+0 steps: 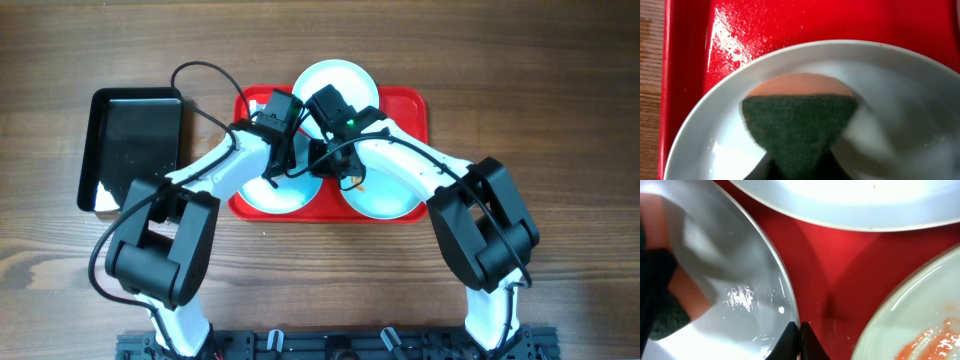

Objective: Clean dirty plates on tray and stack at the side
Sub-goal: 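Scrub the left plate again with the sponge in the left gripper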

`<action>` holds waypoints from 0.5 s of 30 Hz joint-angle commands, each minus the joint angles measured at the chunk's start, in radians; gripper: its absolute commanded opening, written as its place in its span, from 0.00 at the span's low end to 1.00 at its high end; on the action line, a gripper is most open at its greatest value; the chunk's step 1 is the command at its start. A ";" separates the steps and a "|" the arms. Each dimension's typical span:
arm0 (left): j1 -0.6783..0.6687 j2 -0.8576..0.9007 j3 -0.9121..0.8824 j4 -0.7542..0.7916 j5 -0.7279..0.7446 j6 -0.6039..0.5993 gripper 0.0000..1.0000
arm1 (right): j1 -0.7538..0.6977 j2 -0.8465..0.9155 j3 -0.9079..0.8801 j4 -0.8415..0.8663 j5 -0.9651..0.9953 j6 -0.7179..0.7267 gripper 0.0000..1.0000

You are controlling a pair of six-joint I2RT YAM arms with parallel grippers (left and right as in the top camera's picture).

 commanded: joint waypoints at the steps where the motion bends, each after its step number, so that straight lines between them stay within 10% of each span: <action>1: -0.002 0.122 -0.093 -0.068 0.158 -0.005 0.27 | 0.011 0.014 -0.003 0.000 0.002 0.000 0.04; 15: 0.009 -0.027 -0.063 -0.128 0.159 -0.005 0.31 | 0.011 0.014 -0.003 0.000 0.002 0.000 0.04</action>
